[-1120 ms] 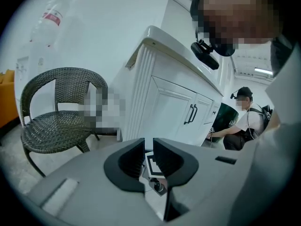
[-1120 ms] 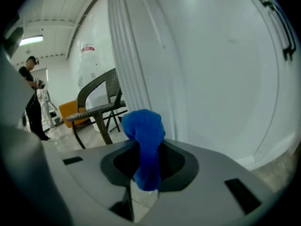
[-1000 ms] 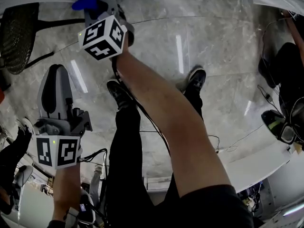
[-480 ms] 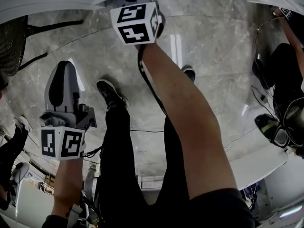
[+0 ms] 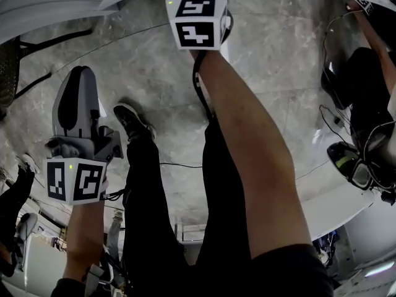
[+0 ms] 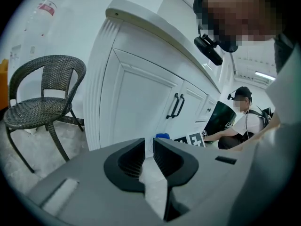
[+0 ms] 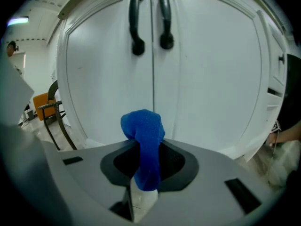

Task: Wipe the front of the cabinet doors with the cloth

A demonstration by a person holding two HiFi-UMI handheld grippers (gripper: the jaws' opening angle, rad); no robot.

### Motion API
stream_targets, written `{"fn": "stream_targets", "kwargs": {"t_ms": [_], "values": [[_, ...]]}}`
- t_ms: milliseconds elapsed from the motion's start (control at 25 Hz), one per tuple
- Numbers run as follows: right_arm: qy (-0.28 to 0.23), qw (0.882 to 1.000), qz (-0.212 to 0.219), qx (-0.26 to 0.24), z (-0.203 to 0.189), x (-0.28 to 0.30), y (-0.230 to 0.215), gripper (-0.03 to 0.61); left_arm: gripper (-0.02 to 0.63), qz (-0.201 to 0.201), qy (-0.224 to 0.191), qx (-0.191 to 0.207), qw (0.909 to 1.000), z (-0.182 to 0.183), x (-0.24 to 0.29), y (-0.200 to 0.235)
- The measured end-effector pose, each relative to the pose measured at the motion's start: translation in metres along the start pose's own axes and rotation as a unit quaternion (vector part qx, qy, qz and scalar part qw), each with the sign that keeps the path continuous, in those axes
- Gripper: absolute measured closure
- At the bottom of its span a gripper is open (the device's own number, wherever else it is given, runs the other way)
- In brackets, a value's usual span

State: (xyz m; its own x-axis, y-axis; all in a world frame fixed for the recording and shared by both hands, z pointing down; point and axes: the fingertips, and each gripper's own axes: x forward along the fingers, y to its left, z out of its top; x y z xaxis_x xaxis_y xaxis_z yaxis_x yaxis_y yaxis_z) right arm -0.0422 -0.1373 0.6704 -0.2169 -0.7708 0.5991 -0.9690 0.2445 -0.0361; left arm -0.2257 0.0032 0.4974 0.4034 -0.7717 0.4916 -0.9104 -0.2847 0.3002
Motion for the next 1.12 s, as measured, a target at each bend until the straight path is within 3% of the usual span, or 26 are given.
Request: {"fn": "stream_targets", "kwargs": {"t_ms": [120,240,440,600,800,960,1120], "values": [[0.018,0.999,-0.024,0.024,-0.013,0.000,-0.011,0.492,0.557,0.002,0.008,-0.002,1.0000,-0.007,-0.003,0.004],[0.037,0.999,-0.018,0.028,-0.027,0.000,0.009,0.492,0.557,0.000,0.013,-0.005,0.9999,-0.011,-0.010,0.010],[0.044,0.997,0.057,0.024,-0.042,0.017,0.107,0.492,0.557,-0.004,0.012,-0.010,0.9999,-0.008,-0.024,0.028],[0.078,0.988,0.127,0.027,-0.064,0.043,0.197,0.492,0.557,-0.011,0.019,0.010,0.9997,-0.001,-0.042,0.055],[0.084,0.983,0.159,0.040,-0.055,0.078,0.264,0.493,0.557,0.006,0.028,0.032,0.9991,0.004,-0.072,0.107],[0.054,0.986,0.159,0.003,-0.041,0.091,0.282,0.492,0.557,0.029,0.034,0.021,0.9988,-0.006,-0.089,0.137],[0.038,0.988,0.143,-0.050,-0.050,0.093,0.255,0.492,0.557,0.027,0.038,0.015,0.9988,-0.022,-0.085,0.135]]}}
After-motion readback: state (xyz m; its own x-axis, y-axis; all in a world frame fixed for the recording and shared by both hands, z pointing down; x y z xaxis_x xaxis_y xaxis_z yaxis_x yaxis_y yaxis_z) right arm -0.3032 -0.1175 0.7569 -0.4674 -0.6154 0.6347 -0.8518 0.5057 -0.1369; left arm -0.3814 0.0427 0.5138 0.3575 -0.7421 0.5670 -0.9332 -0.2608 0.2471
